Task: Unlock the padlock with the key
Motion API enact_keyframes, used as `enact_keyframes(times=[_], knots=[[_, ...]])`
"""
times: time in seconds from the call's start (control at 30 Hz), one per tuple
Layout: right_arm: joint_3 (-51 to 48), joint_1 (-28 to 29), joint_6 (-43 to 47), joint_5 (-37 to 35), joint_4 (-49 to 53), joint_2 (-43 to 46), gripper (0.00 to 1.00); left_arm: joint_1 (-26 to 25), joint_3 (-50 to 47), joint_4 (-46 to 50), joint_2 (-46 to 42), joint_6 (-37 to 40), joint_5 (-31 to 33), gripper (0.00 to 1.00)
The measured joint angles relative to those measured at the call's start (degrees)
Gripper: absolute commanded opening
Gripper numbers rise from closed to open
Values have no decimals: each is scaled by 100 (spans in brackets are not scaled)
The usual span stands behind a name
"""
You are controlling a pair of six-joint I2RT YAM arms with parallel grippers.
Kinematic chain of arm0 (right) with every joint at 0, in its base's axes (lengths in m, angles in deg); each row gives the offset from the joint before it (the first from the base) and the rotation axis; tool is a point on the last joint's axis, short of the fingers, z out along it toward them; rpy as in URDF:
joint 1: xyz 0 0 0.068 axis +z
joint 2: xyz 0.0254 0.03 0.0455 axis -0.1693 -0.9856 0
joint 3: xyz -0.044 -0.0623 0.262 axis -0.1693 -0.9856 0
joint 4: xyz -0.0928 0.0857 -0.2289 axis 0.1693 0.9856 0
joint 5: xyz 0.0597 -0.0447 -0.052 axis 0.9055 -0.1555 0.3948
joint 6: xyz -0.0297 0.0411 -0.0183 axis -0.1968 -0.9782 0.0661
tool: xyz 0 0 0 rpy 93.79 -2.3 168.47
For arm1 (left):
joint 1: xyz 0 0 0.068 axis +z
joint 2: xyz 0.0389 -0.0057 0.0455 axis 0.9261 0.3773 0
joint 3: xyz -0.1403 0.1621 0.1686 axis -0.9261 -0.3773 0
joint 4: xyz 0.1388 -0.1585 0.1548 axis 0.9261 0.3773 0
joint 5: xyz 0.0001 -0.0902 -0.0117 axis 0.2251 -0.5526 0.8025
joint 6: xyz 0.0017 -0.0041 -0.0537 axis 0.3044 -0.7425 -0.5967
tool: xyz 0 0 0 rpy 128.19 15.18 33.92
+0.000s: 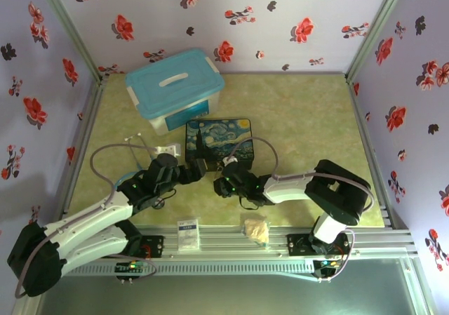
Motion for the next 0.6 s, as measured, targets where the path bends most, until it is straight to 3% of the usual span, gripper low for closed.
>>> enact_keyframes(times=[0.3,0.43,0.6], knots=[[-728,-118,-612,245,-1029,229,17,439,35,-15,98,299,24,100],[-977,-153,-951,260,-1543,216,13,815,234,-31,459,621,22,99],[-1261,-151,-1598,201,-2286,37,10,916,793,-101,1209,1119,-48,97]])
